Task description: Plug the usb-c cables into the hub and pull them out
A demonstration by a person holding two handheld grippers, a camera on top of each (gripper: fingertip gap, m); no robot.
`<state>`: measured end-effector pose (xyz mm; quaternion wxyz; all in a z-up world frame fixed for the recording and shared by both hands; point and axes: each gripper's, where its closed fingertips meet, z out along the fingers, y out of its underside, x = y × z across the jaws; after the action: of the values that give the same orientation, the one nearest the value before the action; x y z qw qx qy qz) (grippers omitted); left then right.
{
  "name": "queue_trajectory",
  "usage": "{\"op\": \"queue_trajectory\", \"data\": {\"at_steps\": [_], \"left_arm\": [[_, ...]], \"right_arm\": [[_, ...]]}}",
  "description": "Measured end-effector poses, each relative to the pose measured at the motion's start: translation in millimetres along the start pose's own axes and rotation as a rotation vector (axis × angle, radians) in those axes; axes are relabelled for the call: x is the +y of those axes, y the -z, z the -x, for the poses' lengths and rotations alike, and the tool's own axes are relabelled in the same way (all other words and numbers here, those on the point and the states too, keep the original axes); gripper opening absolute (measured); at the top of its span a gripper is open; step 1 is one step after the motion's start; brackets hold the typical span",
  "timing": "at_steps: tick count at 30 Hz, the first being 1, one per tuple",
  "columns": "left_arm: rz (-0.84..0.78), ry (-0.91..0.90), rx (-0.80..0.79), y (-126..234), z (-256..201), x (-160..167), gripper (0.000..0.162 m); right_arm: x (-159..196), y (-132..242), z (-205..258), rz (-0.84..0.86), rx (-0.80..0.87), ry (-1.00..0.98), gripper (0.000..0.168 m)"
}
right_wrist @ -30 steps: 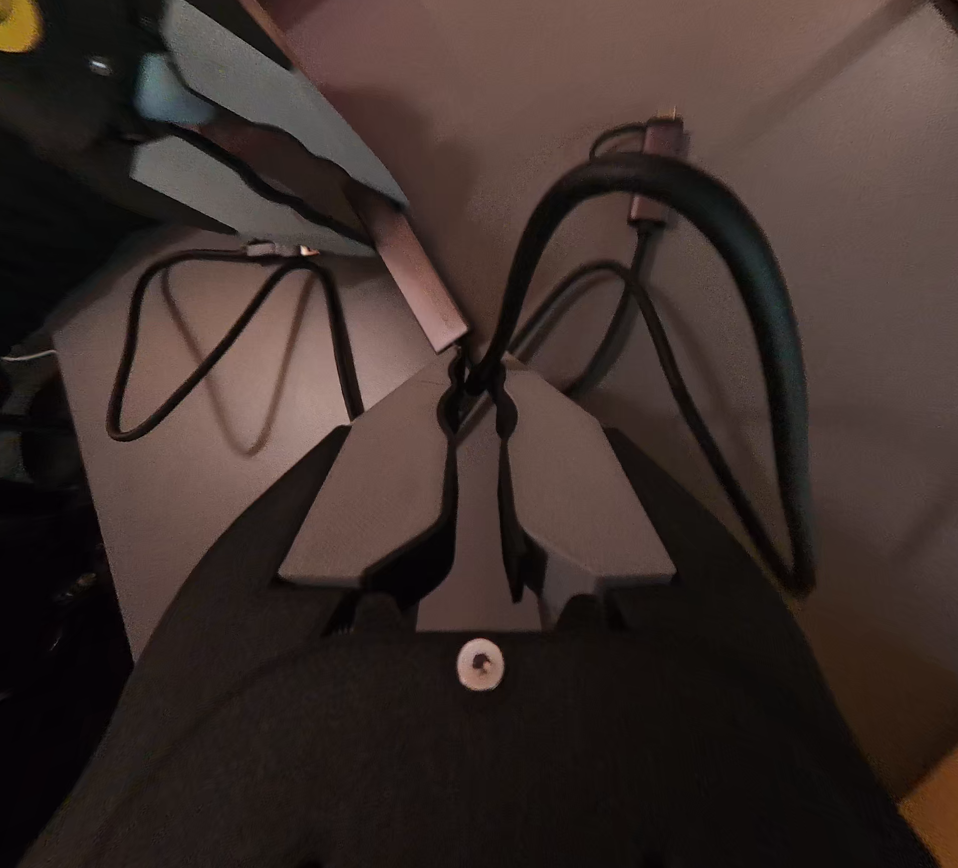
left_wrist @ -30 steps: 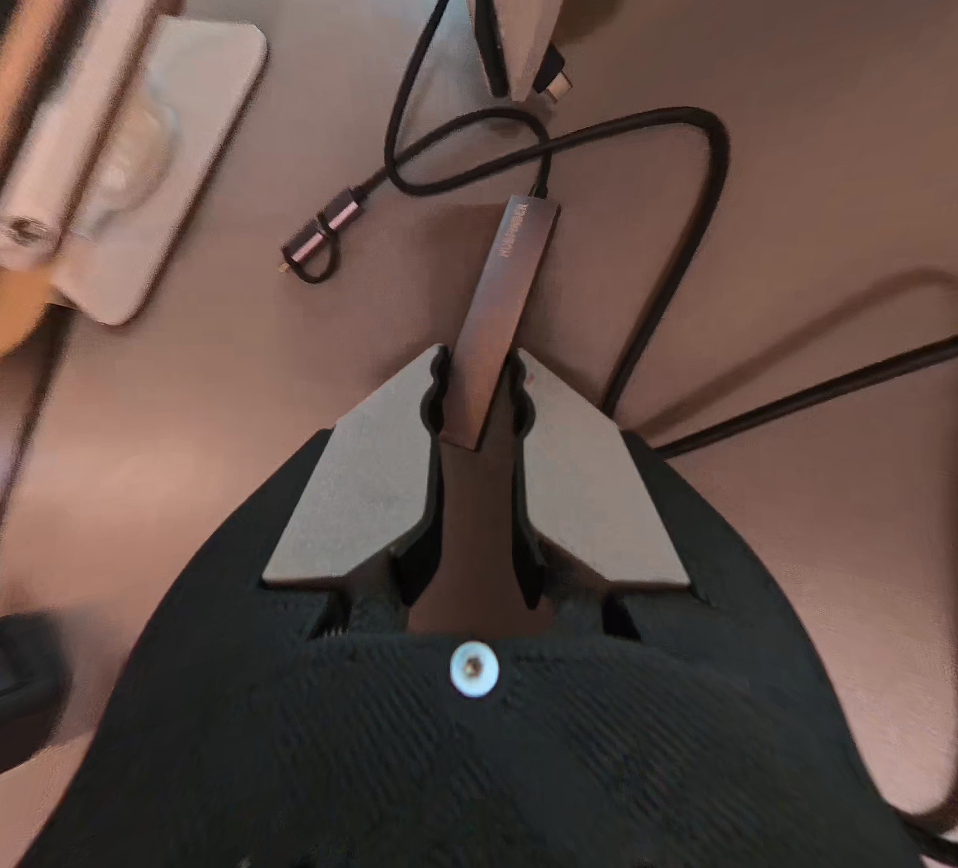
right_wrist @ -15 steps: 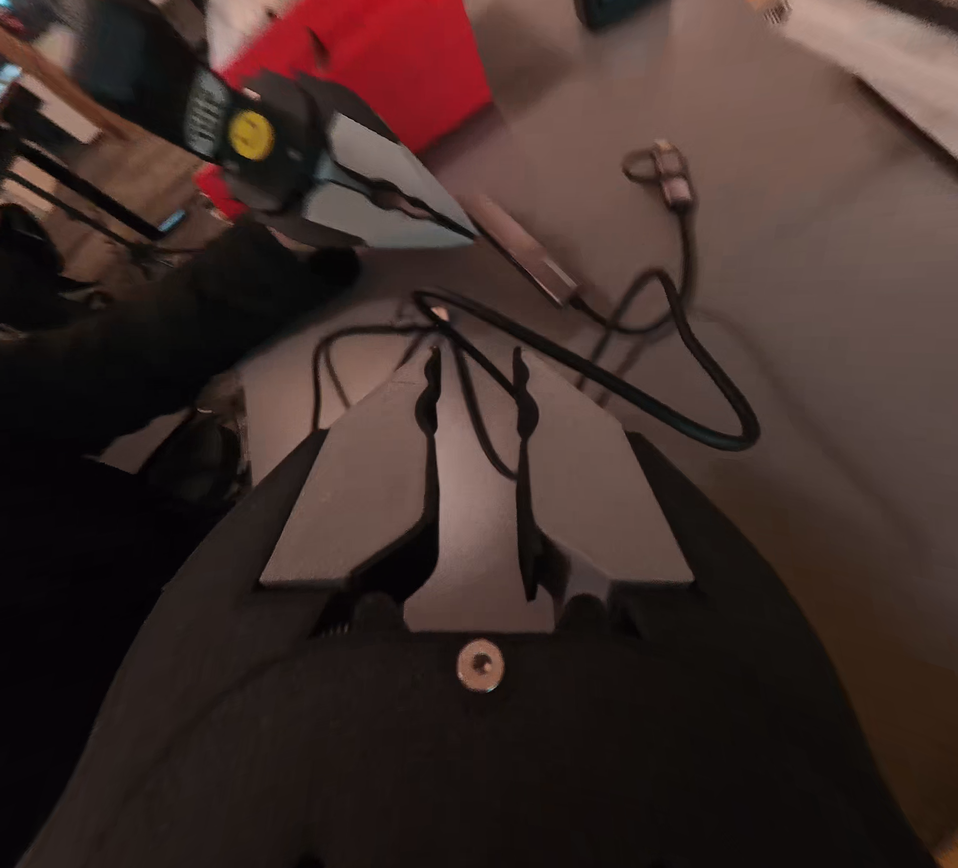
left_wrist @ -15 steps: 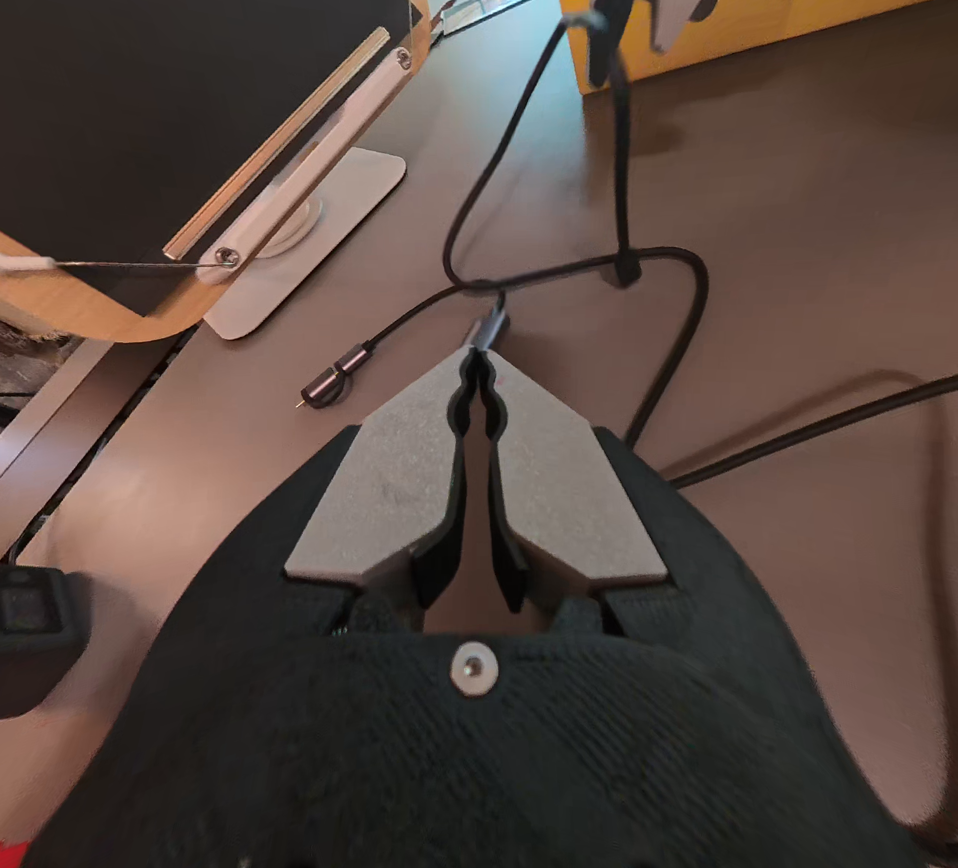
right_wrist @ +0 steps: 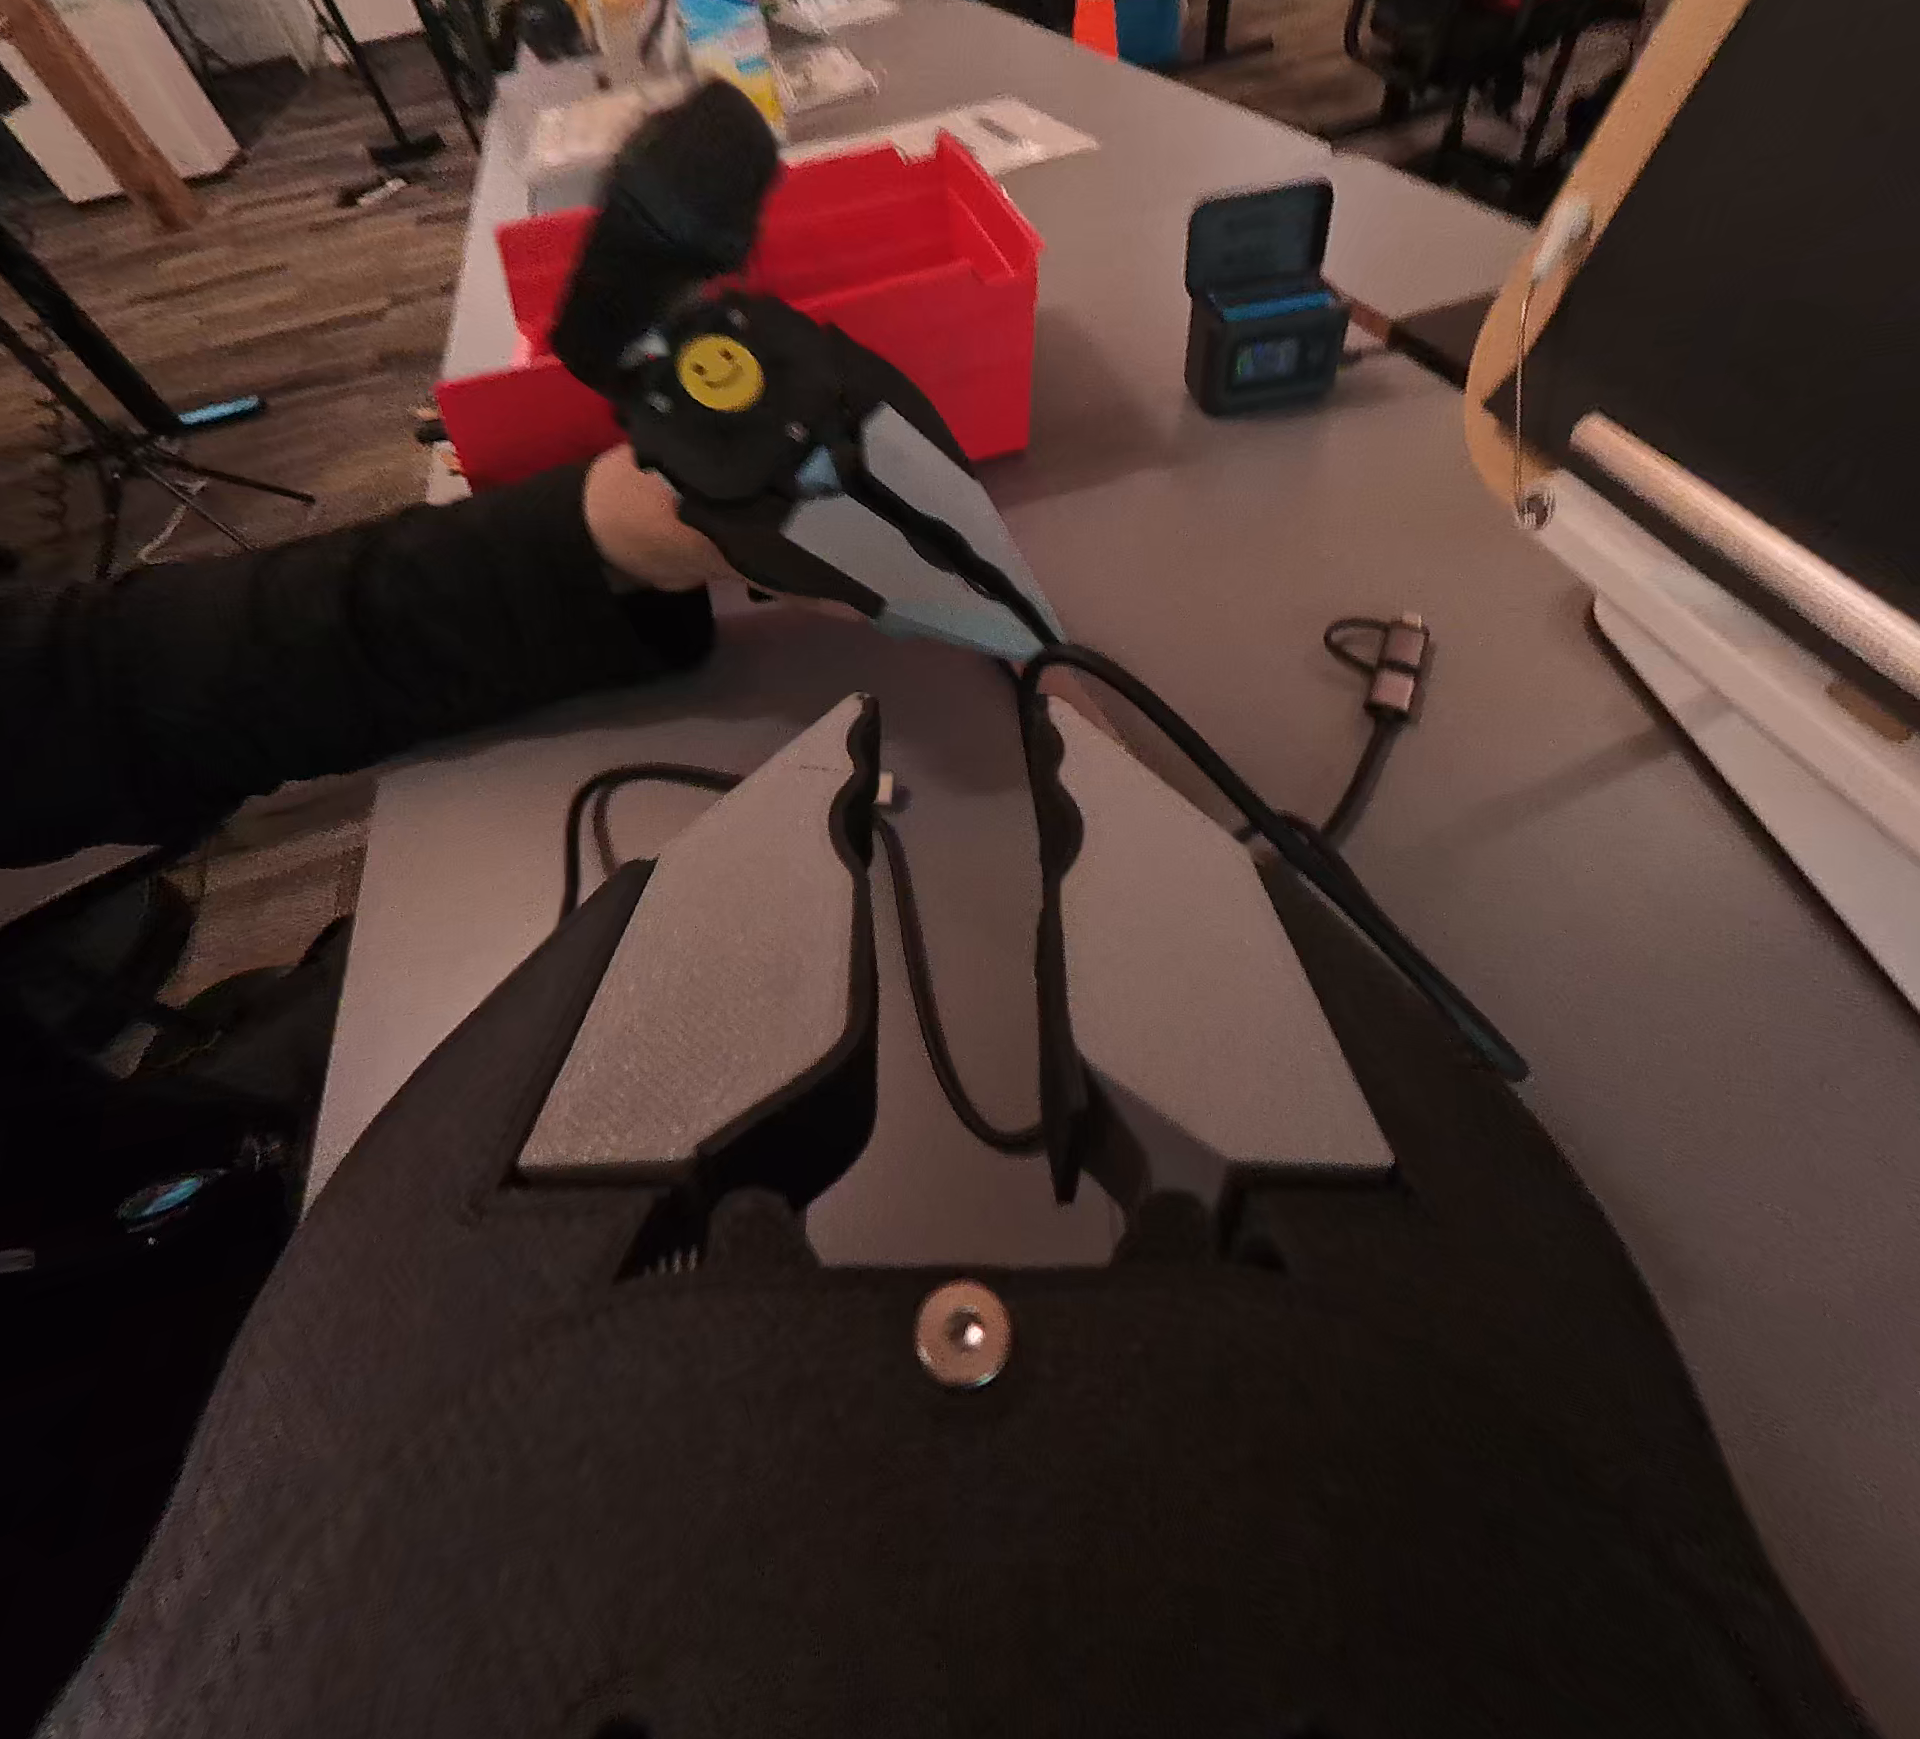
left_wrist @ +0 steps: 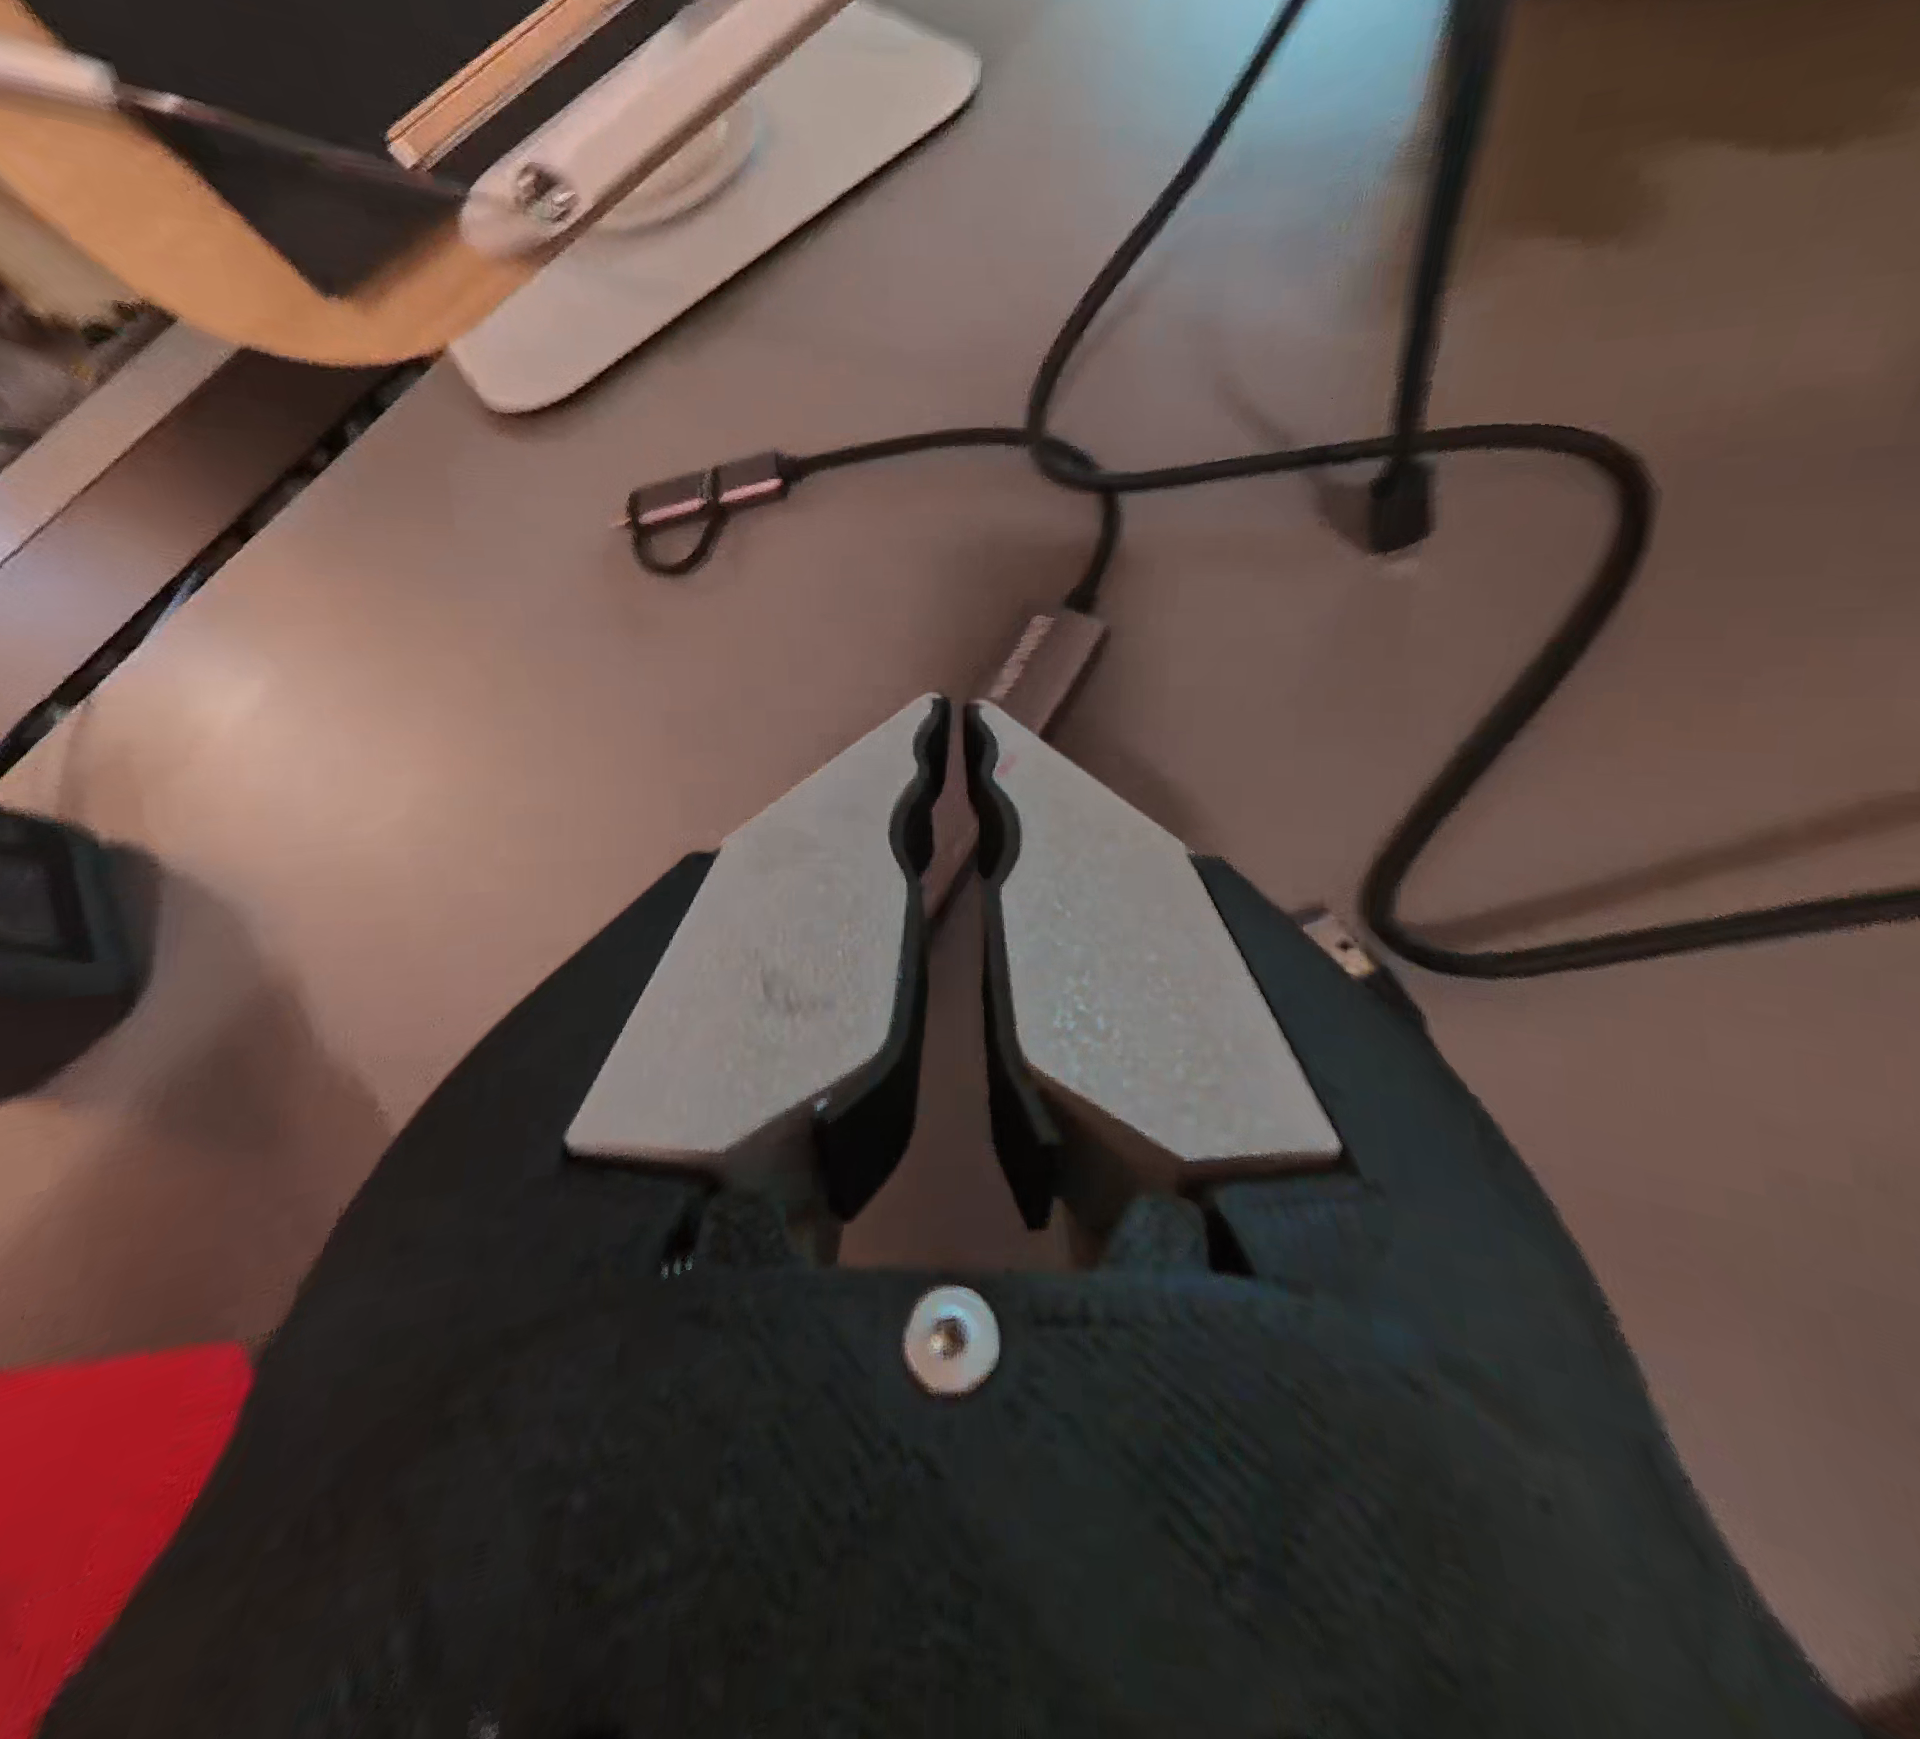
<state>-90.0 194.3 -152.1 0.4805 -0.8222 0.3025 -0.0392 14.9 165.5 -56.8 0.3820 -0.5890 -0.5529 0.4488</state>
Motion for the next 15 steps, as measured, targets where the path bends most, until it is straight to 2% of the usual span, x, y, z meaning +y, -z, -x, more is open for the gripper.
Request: {"op": "queue_trajectory", "data": {"at_steps": [2, 4, 6, 7, 9, 10, 12, 15], "left_arm": [[-0.010, 0.064, -0.016, -1.3, 6.5, 1.0, 0.007], [-0.019, 0.165, -0.011, -3.2, 11.3, 2.1, 0.017], [-0.010, 0.238, -0.030, -4.7, 19.8, 6.5, 0.028], [-0.006, 0.261, -0.057, -4.7, 26.4, 9.3, 0.031], [0.010, 0.298, -0.106, -4.0, 38.3, 16.1, 0.035], [0.020, 0.314, -0.113, -3.6, 41.4, 19.0, 0.036], [0.019, 0.339, -0.119, -1.8, 45.7, 21.0, 0.037], [0.001, 0.358, -0.136, 2.9, 53.2, 21.8, 0.034]], "right_arm": [[-15.7, 10.0, 19.9, -0.074, -0.093, 0.041, 0.029], [-24.2, 17.4, 52.9, -0.114, -0.271, 0.069, 0.028], [-27.1, 8.8, 70.8, -0.130, -0.347, 0.089, 0.028], [-24.4, -4.5, 70.2, -0.101, -0.324, 0.083, 0.032], [-15.6, -37.8, 63.1, -0.018, -0.245, 0.078, 0.054], [-9.0, -54.6, 57.9, 0.033, -0.205, 0.083, 0.058], [7.7, -83.8, 41.0, 0.147, -0.123, 0.107, 0.054], [38.3, -112.0, -8.3, 0.317, 0.029, 0.151, 0.047]]}}
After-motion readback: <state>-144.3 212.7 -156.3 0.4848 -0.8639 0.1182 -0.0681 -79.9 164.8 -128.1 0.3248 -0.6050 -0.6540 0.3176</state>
